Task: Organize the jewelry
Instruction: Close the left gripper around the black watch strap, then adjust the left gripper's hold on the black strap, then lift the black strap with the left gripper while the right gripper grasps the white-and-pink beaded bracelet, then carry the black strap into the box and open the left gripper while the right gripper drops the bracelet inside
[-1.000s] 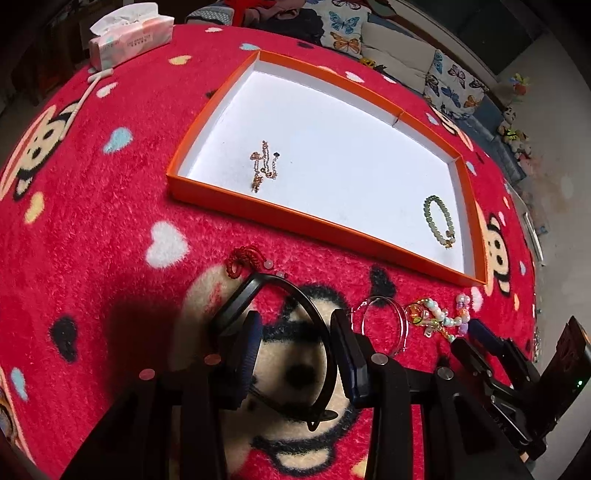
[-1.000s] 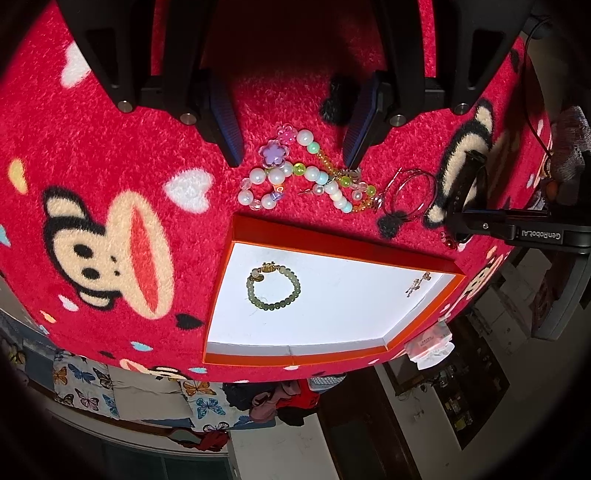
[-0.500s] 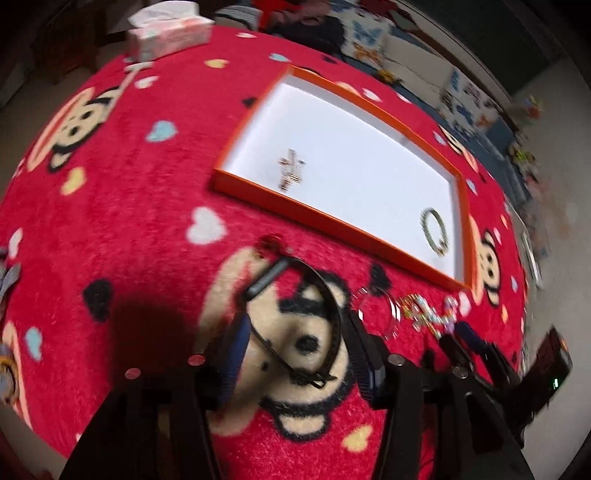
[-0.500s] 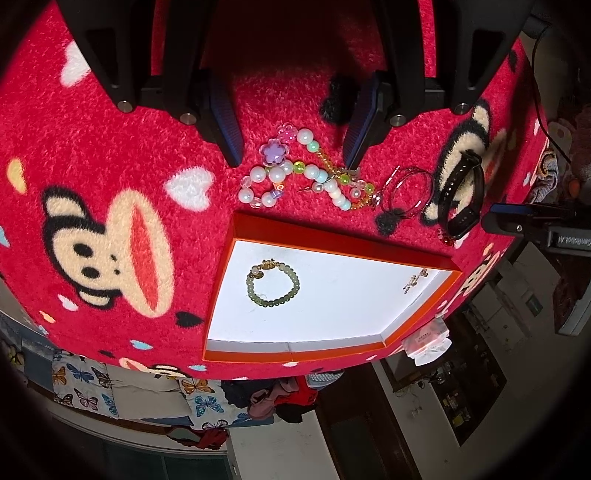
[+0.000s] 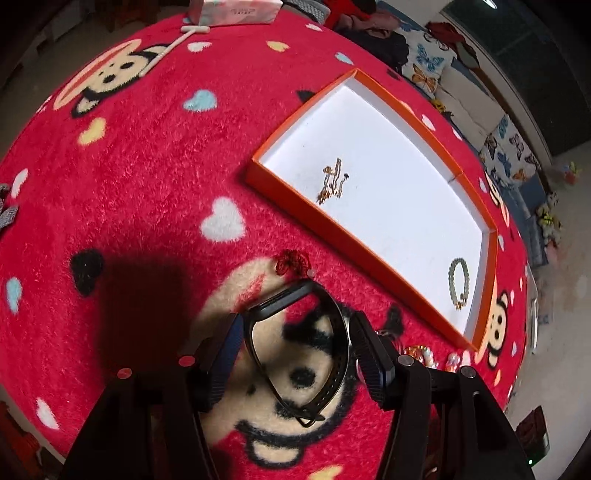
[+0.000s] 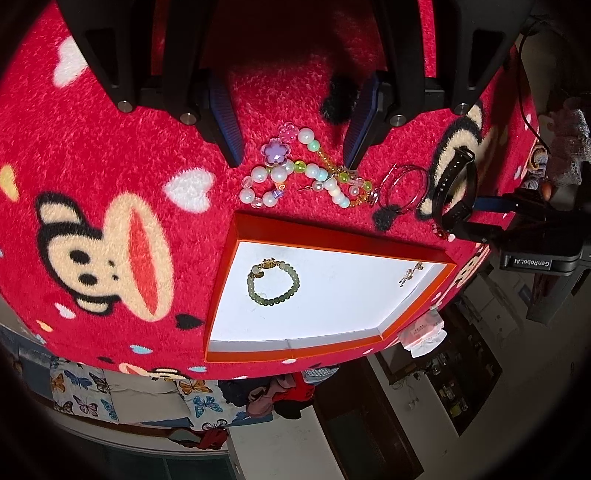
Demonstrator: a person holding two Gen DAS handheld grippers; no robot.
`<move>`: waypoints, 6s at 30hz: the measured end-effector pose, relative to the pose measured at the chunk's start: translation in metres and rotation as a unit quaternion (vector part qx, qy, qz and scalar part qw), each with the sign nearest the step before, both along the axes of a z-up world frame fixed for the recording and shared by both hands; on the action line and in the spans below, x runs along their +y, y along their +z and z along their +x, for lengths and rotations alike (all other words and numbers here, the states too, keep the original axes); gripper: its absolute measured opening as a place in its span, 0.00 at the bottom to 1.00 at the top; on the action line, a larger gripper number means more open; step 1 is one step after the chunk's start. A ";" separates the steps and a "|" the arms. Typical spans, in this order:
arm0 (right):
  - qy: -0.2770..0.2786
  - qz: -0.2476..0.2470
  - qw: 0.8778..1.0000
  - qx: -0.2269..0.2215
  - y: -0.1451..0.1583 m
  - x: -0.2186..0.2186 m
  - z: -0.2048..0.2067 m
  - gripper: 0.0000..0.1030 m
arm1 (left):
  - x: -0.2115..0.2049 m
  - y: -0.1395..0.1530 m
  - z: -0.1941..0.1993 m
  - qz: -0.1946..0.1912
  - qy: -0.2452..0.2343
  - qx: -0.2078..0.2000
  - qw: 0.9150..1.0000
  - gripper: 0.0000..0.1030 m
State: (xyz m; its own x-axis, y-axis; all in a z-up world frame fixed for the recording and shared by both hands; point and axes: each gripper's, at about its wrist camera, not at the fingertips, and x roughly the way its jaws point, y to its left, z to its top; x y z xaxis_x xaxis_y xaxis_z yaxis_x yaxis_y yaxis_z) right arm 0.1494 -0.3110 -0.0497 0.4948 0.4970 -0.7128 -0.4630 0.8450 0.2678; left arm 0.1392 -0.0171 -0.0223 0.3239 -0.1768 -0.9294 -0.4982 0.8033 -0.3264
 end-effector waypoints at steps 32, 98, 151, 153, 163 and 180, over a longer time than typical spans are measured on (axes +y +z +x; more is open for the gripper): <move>0.007 0.017 1.000 0.000 -0.001 0.000 0.001 0.60 | -0.042 -0.021 0.035 0.066 0.030 0.048 0.996 0.72; -0.050 -0.147 0.985 -0.068 0.007 0.035 -0.006 0.11 | -0.008 0.039 -0.001 0.054 -0.187 -0.088 0.977 0.50; -0.079 -0.064 0.993 -0.051 0.036 0.046 0.105 0.12 | -0.039 -0.009 0.214 0.099 -0.270 -0.064 0.956 0.60; -0.078 -0.069 0.994 -0.047 0.033 0.049 0.103 0.12 | -0.039 -0.010 0.215 0.099 -0.271 -0.065 0.955 0.60; -0.074 -0.080 0.993 -0.039 0.030 0.052 0.102 0.39 | -0.038 -0.007 0.217 0.088 -0.266 -0.061 0.958 0.61; -0.059 -0.073 0.992 -0.081 0.065 0.043 0.048 0.50 | -0.030 0.042 0.175 0.087 -0.282 -0.120 0.948 0.61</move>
State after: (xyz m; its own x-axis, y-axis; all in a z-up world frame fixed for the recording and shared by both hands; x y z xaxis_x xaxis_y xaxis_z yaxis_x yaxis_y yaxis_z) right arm 0.1979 -0.2677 0.0150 0.6571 0.3258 -0.6797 -0.3858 0.9201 0.0680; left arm 0.3143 -0.0475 0.0196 0.4300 -0.2356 -0.8716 0.0981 0.9718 -0.2143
